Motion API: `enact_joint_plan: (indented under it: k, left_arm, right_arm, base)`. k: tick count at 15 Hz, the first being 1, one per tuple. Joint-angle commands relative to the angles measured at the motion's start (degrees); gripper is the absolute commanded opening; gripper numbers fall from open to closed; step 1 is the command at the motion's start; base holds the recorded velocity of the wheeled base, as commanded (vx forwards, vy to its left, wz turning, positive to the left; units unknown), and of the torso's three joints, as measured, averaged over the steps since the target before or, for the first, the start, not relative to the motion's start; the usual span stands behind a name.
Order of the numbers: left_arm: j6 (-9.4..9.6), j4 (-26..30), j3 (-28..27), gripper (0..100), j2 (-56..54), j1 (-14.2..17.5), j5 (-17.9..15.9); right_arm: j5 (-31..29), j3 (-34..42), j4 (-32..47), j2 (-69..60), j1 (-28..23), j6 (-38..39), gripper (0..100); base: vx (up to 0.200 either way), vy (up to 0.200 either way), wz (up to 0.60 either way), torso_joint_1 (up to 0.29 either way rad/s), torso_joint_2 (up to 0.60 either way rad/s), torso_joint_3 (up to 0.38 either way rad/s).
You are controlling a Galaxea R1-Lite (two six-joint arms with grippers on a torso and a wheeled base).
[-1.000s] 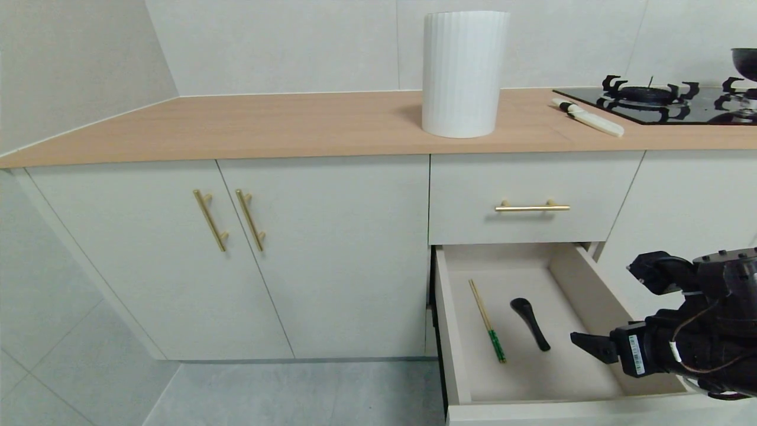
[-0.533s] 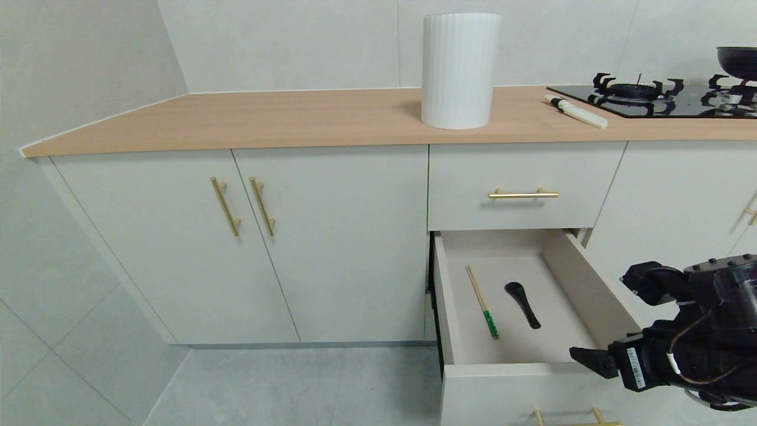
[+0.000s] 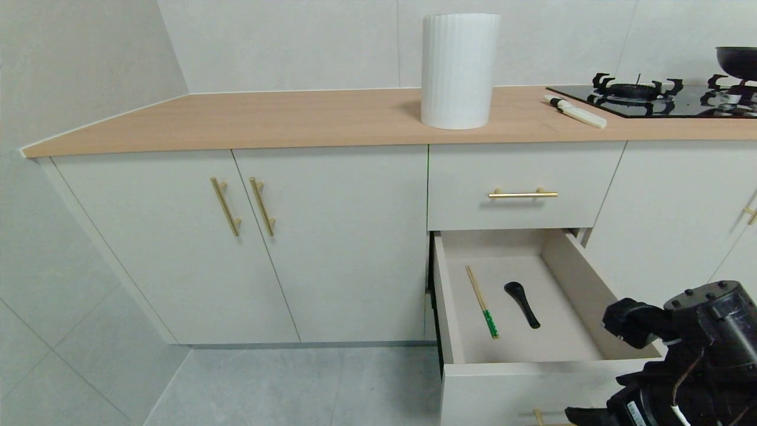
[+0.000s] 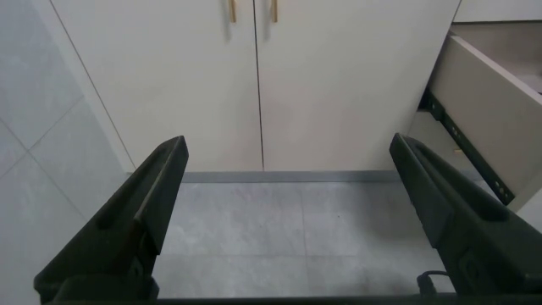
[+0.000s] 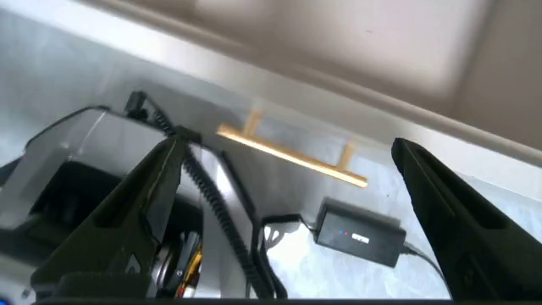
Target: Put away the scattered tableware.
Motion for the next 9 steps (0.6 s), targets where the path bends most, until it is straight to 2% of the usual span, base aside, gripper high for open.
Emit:
enact_joint_plan:
  k: [1, 9]
  left_arm:
    - [-0.01, -0.01, 0.00, 100, 0.02, 0.00, 0.02]
    - [-0.01, -0.01, 0.00, 100, 0.02, 0.00, 0.02]
  right_arm:
    - [0.38, 0.36, 0.60, 0.85, 2.62, -0.06, 100]
    - [-0.23, 0.10, 0.96, 6.03, 3.41, 0.38, 100]
  base:
    - [0.000, 0.000, 0.00, 0.000, 0.00, 0.000]
    - [0.000, 0.000, 0.00, 0.000, 0.00, 0.000]
